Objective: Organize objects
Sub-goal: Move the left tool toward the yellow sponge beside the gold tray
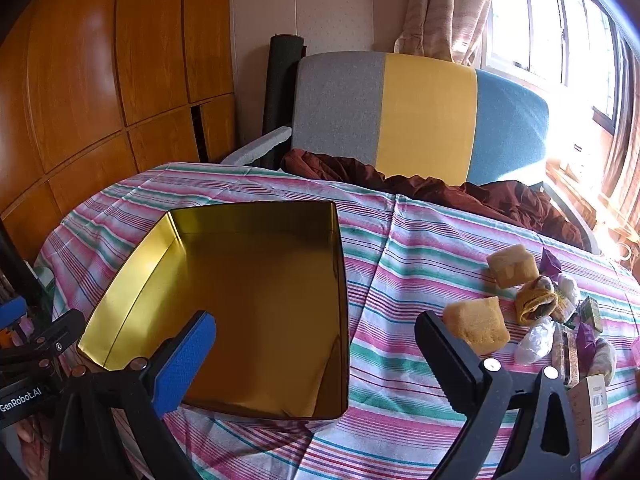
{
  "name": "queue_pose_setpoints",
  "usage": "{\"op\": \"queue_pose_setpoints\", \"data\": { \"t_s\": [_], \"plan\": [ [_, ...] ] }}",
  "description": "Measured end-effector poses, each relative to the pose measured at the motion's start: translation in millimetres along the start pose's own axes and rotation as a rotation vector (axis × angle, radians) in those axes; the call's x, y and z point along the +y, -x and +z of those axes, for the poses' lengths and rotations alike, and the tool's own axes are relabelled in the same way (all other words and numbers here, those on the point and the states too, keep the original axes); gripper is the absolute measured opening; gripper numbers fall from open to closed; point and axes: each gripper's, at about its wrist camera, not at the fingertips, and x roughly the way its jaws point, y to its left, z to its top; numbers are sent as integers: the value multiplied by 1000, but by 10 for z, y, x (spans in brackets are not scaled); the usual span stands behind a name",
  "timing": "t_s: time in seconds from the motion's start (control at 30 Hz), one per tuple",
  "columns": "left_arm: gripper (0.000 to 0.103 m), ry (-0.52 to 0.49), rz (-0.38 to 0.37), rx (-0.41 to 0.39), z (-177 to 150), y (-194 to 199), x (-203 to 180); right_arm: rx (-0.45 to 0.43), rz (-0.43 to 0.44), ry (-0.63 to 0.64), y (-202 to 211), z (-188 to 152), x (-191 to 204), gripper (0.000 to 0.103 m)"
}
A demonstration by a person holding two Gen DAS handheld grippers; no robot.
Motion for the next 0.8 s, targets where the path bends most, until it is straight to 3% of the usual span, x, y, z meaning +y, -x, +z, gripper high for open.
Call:
{"op": "queue_pose_setpoints", "data": {
  "t_s": [0.33,0.67,0.8],
  "plan": [
    [103,-51,-15,16,-27,-38,-131,2,5,-30,8,-18,-234,102],
    [103,-27,-185,81,-111,-139,-236,27,-50,-52,-28,-43,-488,102],
    [103,-30,-218,103,-148,-165,-301,35,-75,-70,-28,-62,-598,102]
  ]
}}
